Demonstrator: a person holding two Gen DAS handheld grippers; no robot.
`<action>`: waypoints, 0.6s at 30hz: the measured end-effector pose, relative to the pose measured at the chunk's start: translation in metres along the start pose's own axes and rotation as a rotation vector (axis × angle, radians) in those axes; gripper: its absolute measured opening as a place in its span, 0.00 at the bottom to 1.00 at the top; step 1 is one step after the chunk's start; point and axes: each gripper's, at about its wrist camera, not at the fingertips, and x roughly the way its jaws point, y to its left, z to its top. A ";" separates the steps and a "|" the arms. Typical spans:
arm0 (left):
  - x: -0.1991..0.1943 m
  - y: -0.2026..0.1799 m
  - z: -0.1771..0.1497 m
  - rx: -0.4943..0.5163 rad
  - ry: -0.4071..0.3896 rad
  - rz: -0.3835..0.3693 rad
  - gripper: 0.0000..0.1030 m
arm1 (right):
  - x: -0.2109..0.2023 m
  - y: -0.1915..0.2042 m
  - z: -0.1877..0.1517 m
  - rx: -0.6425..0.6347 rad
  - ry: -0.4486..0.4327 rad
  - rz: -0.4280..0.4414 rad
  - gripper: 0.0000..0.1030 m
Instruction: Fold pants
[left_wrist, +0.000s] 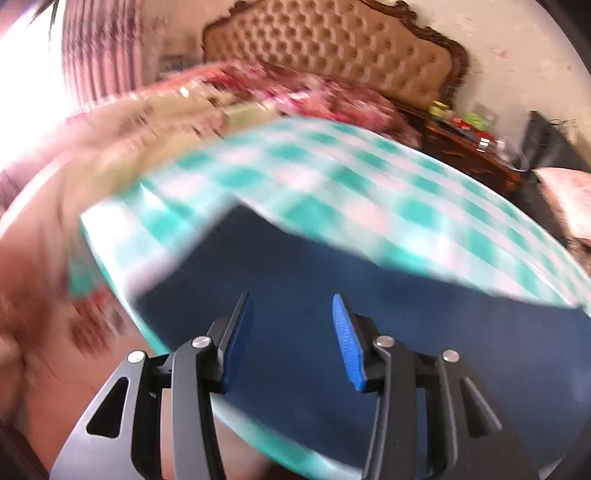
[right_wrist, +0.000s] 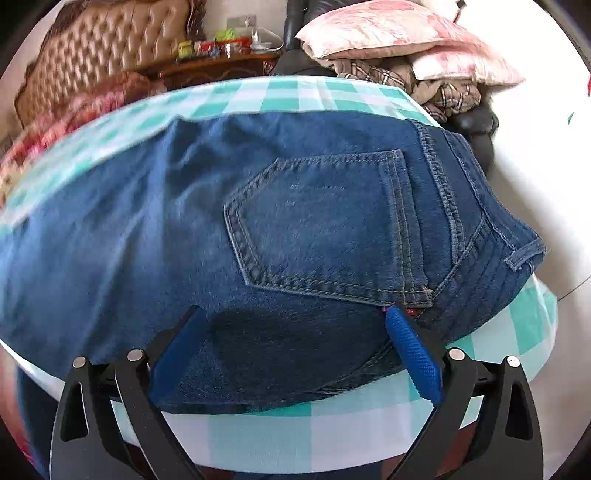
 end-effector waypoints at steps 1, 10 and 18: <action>0.013 0.013 0.020 0.010 0.013 0.011 0.55 | -0.008 -0.012 0.004 0.023 -0.031 -0.015 0.91; 0.083 0.038 0.063 0.184 0.233 -0.052 0.64 | -0.015 -0.169 0.031 0.279 -0.051 -0.144 0.83; 0.092 0.037 0.044 0.220 0.291 -0.093 0.42 | 0.003 -0.204 0.042 0.298 -0.016 -0.025 0.83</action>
